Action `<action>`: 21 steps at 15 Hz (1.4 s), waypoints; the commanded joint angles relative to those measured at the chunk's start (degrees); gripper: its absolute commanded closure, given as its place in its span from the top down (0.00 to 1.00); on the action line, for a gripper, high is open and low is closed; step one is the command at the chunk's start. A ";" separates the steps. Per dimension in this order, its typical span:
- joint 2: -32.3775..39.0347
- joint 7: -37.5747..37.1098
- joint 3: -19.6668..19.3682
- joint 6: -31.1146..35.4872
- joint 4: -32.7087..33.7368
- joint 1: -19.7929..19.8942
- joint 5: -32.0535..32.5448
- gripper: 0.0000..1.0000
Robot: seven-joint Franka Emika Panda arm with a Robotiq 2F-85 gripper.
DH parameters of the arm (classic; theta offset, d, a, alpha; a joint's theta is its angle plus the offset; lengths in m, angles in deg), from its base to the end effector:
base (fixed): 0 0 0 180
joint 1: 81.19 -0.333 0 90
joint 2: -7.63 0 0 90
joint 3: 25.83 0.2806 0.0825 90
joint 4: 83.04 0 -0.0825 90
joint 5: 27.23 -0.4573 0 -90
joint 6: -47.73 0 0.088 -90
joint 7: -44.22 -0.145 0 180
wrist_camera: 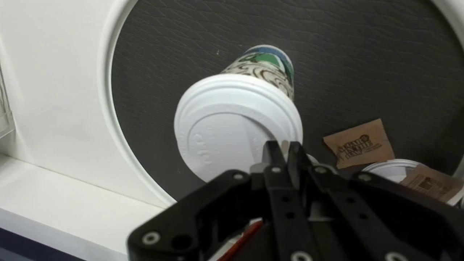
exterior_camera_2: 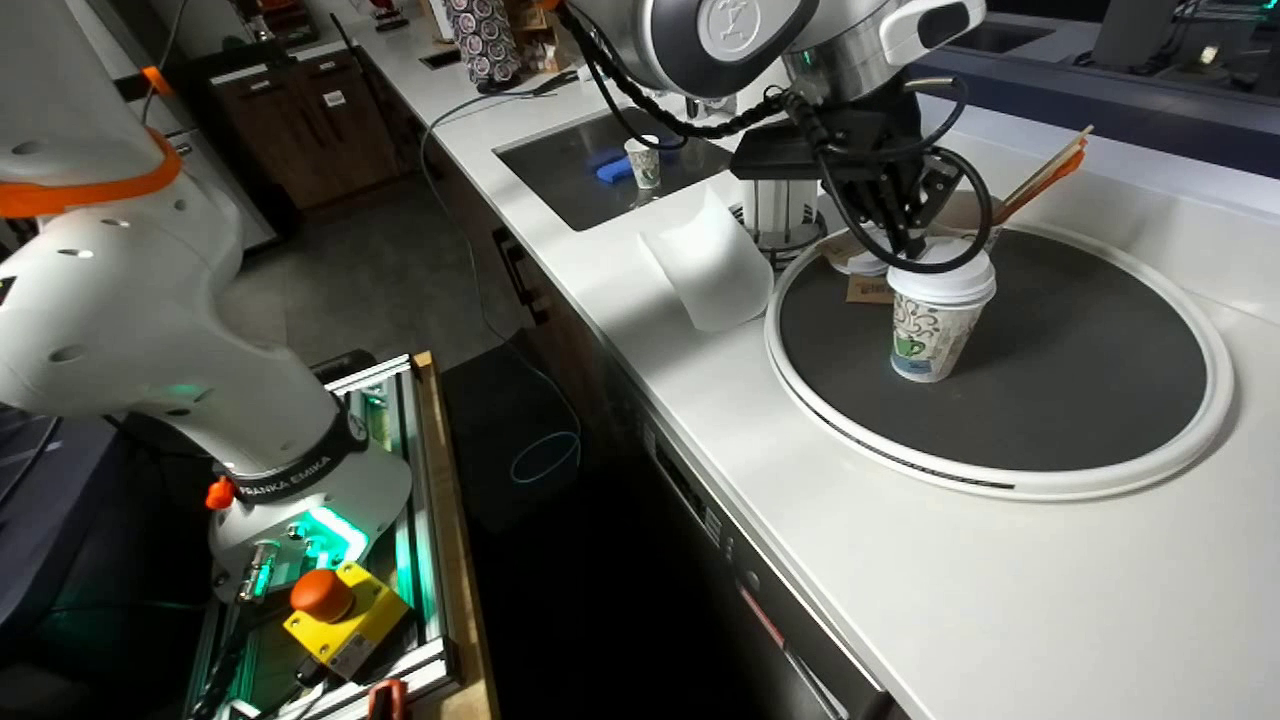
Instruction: Put the white lid on the coffee cup on the right.
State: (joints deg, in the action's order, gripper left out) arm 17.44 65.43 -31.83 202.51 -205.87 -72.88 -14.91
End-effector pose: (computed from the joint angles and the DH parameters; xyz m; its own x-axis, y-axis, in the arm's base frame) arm 0.6378 -0.1593 0.2455 0.9056 0.3258 0.2715 0.2449 -0.9244 0.2925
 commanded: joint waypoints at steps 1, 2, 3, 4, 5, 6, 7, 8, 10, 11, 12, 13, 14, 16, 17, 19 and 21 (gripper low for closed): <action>0.16 -1.71 -0.30 -0.91 0.39 -0.49 1.03 0.02; 0.42 -1.75 -0.30 -1.02 0.46 -0.45 0.90 0.02; 0.54 -1.81 -0.33 -1.03 0.51 -0.42 0.87 0.02; 0.74 -2.05 -0.43 -0.93 0.58 -0.43 1.02 0.02; 0.87 -2.22 -0.48 -0.91 0.62 -0.43 1.07 0.02; 1.04 -2.47 -0.60 -0.86 0.83 -0.43 1.26 0.02; 1.19 -2.61 -0.64 -0.64 0.91 -0.42 1.27 0.02; 1.41 -2.70 -0.72 -0.56 1.23 -0.42 1.43 0.02; 1.80 -2.88 -0.87 -0.56 1.88 -0.54 2.09 0.02; 2.09 -2.98 -0.92 -0.59 2.34 -0.57 2.33 0.02; 2.58 -3.01 -0.90 -0.60 3.05 -0.57 2.46 0.02; 3.00 -2.87 -0.78 -0.83 3.68 -0.53 2.33 0.02; 3.54 -2.62 -0.60 -0.99 4.24 -0.46 1.96 0.02; 4.33 -2.44 -0.41 -1.38 4.90 -0.43 1.63 0.02; 4.61 -2.13 -0.17 -1.57 4.92 -0.33 1.15 0.02; 5.08 -2.10 0.12 -2.17 5.05 -0.32 0.75 0.02; 5.26 -2.10 0.50 -2.32 4.98 -0.29 0.24 0.02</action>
State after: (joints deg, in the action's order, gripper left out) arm 21.35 63.84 -31.71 202.44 -202.11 -73.00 -13.87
